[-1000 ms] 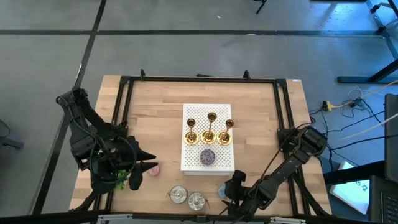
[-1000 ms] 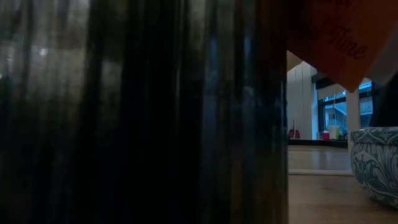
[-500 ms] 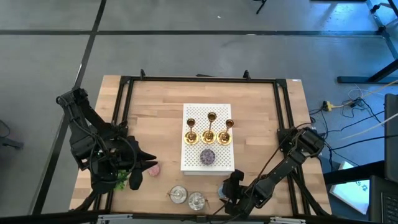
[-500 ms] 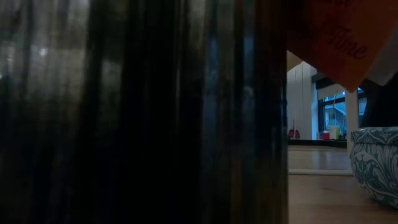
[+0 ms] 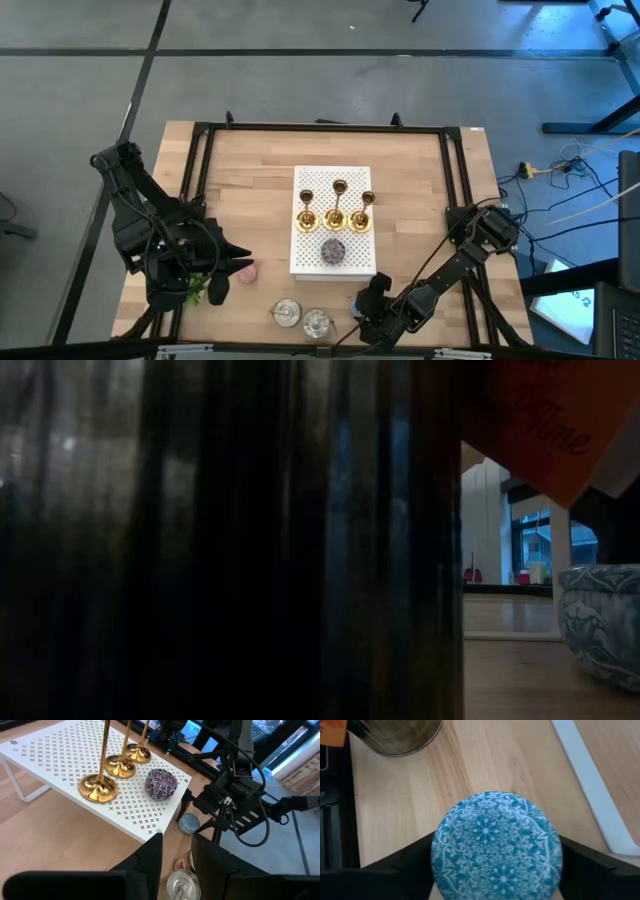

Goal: Pick & Place candle stick holders
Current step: Put the blue patterned scented candle on the shelf aligned with the other red patterned scented candle

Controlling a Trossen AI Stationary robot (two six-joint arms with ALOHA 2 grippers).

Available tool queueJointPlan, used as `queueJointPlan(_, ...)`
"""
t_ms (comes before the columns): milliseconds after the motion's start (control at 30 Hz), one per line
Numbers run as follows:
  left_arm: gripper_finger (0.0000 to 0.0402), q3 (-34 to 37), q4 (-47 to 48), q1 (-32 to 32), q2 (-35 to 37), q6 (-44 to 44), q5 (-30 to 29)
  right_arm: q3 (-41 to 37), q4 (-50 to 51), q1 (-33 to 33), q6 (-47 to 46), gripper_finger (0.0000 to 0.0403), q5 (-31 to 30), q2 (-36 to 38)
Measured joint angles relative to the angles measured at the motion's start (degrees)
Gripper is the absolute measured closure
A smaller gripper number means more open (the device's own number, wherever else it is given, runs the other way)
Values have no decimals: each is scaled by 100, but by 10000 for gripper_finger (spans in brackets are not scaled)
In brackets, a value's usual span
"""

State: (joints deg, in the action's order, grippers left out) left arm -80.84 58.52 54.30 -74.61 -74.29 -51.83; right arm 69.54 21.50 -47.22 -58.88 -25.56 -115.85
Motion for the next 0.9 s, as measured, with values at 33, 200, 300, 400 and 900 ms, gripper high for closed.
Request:
queueJointPlan(33,302,0,0,0,0,3,0,0,4,0,-32,93,6,2)
queueJointPlan(200,302,0,12,-2,0,3,-1,0,0,-7,-67,107,16,4)
queueJointPlan(300,302,0,24,-2,0,3,-7,44,51,-19,-84,107,58,4)
queueJointPlan(400,302,0,25,-2,0,1,-18,246,347,-57,-133,107,169,2)
queueJointPlan(900,302,0,205,-2,2,-15,8,1705,2626,-144,125,107,826,2)
